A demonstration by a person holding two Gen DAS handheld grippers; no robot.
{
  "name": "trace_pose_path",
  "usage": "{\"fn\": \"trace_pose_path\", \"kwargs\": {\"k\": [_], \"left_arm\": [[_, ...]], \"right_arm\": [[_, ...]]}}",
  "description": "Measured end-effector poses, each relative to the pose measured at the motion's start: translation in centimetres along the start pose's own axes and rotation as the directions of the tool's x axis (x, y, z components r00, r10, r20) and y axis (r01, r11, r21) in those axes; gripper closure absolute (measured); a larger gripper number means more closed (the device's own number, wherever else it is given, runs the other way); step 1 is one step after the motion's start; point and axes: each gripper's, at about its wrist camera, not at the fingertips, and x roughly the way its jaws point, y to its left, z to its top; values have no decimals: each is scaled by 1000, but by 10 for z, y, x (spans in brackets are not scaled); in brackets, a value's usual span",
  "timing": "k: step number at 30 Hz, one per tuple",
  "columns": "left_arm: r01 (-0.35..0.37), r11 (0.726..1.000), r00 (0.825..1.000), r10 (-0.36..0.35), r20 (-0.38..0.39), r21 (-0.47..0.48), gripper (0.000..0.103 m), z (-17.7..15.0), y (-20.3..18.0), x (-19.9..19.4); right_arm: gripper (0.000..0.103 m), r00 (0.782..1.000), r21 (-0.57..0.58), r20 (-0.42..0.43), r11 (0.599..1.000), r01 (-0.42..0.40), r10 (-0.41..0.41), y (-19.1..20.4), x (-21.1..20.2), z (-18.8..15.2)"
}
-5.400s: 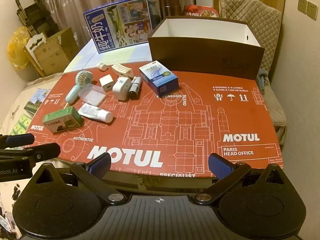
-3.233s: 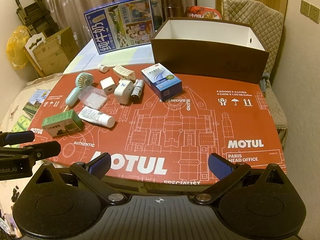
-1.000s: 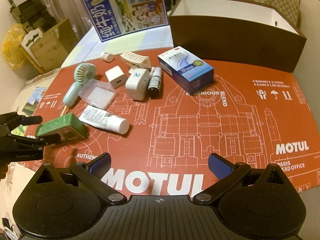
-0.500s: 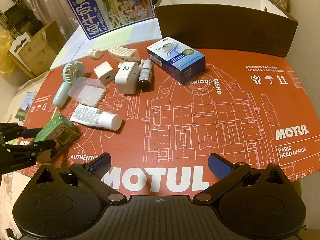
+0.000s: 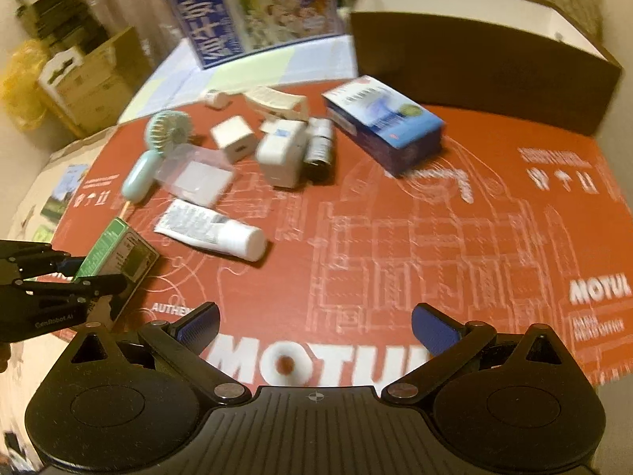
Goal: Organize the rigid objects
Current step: 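Lower the left tool onto the green carton and close its fingers, then grasp the white cream tube with the right tool while the left tool holds the green carton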
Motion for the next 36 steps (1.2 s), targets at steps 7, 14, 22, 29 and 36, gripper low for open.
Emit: {"fn": "trace_pose_path", "kwargs": {"k": [7, 14, 22, 29, 36], "left_arm": [[-52, 988, 999, 50, -17, -145, 77, -2, 15, -3], [-93, 977, 996, 91, -22, -193, 77, -3, 20, 1], [-101, 972, 995, 100, -15, -211, 77, -1, 20, 3], [-100, 970, 995, 101, -6, -222, 77, 2, 21, 5], [-103, 969, 994, 106, 1, -223, 77, 2, 21, 6]], "right_arm": [[20, 994, -255, 39, 962, -92, 105, 32, 38, 21], [27, 988, -407, 3, 903, -140, 154, 55, 81, 37], [57, 987, -445, -32, 882, -152, 154, 69, 94, 26], [59, 985, -443, -50, 880, -170, 165, 85, 95, 13], [59, 988, -453, -29, 880, -146, 149, 97, 106, 21]]}}
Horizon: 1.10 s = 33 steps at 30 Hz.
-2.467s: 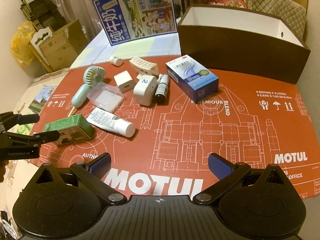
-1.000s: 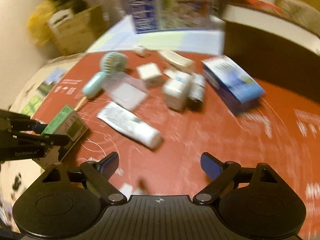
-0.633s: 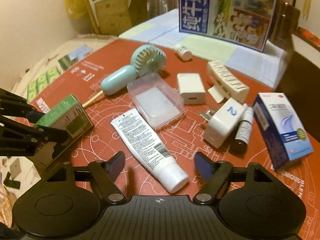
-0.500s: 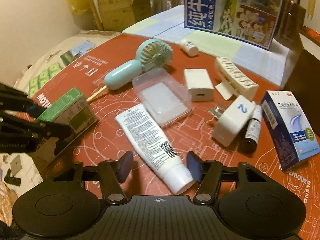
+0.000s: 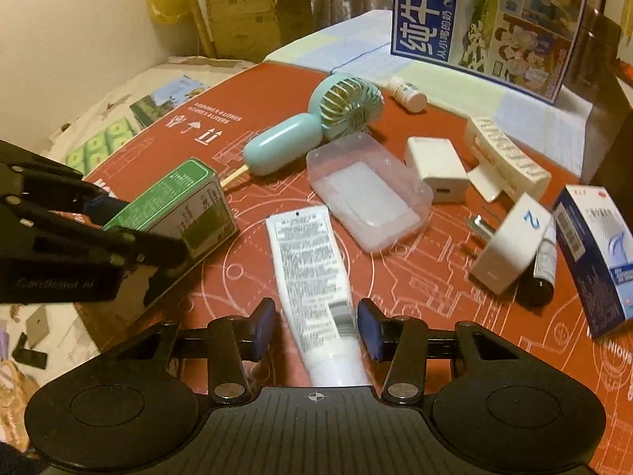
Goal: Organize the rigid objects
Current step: 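Grasp the white cream tube with the right tool while the left tool holds the green carton, then carry the green carton and white tube with both tools into the brown box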
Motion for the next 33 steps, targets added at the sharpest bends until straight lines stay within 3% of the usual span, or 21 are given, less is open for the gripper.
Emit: {"fn": "trace_pose_path", "kwargs": {"k": [3, 8, 19, 33], "left_arm": [[0, 1000, 1000, 0, 1, -2, 77, 0, 0, 0], [1, 1000, 1000, -1, 2, -5, 77, -1, 1, -1], [29, 999, 999, -29, 14, -17, 77, -1, 0, -8], [70, 998, 991, -70, 118, 2, 77, 34, -38, -45]], "right_arm": [[66, 1000, -28, 4, 999, 20, -19, 6, 2, 1], [67, 1000, -38, 6, 999, 19, -19, 11, -1, -5], [68, 999, 60, 42, 998, 24, -27, 5, -32, -21], [68, 986, 226, 145, 973, 53, -87, -51, -109, -22]]}}
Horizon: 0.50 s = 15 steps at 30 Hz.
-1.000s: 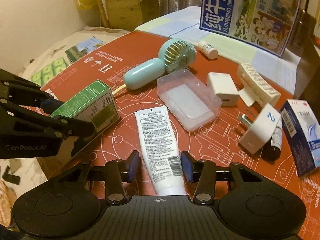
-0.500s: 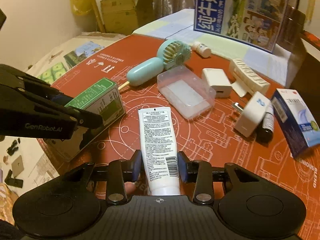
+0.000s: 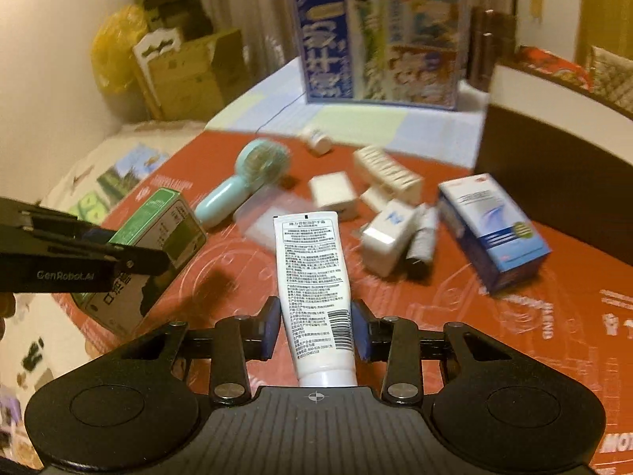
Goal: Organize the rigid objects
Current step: 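Carry the green carton and white tube with both tools into the brown box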
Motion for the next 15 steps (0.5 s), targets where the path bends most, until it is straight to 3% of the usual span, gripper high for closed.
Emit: {"fn": "trace_pose_path", "kwargs": {"k": [8, 15], "left_arm": [[55, 997, 996, -58, 67, 54, 77, 61, -59, 5], [110, 989, 986, -121, 117, 98, 77, 129, -128, 30]], "right_arm": [[68, 996, 79, 71, 996, 42, -48, -67, -38, 31], [68, 987, 161, 124, 984, 80, -101, -150, -67, 68]]}}
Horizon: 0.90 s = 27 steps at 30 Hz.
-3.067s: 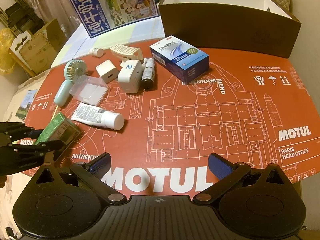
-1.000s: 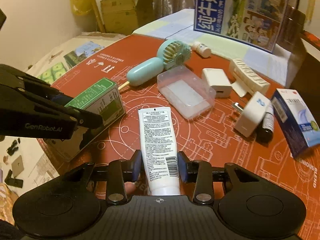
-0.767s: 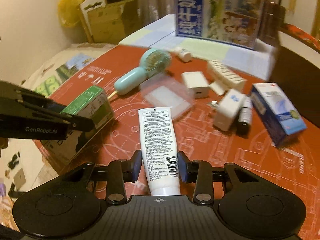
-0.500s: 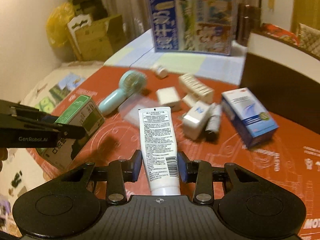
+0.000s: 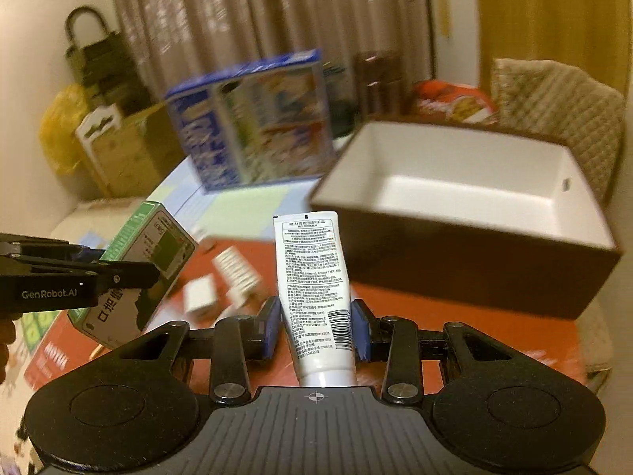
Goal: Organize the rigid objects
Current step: 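Carry the green carton and white tube with both tools into the brown box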
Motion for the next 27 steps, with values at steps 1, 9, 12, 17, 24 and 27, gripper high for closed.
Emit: {"fn": "trace_pose_path", "kwargs": {"k": [1, 9, 12, 17, 24, 27], "left_arm": [[7, 1000, 1000, -7, 6, 5, 77, 10, -9, 7], [29, 999, 999, -31, 32, 36, 77, 80, -68, 66], [32, 999, 999, -33, 33, 37, 77, 101, -86, 88], [28, 999, 1000, -28, 3, 32, 77, 125, -107, 131], [3, 1000, 997, -2, -82, 14, 77, 132, -122, 188], [15, 1000, 993, -16, -119, -5, 77, 130, -123, 207]], "right_arm": [[68, 1000, 13, 6, 1000, 9, -9, -12, -1, 7], [68, 997, 107, 41, 992, 64, -68, -101, 3, 61], [68, 995, 126, 35, 988, 86, -91, -125, 14, 76], [68, 994, 192, 0, 976, 103, -105, -160, 38, 92], [68, 989, 248, -87, 959, 135, -117, -193, 82, 96], [68, 984, 263, -129, 953, 152, -121, -199, 98, 91]]}}
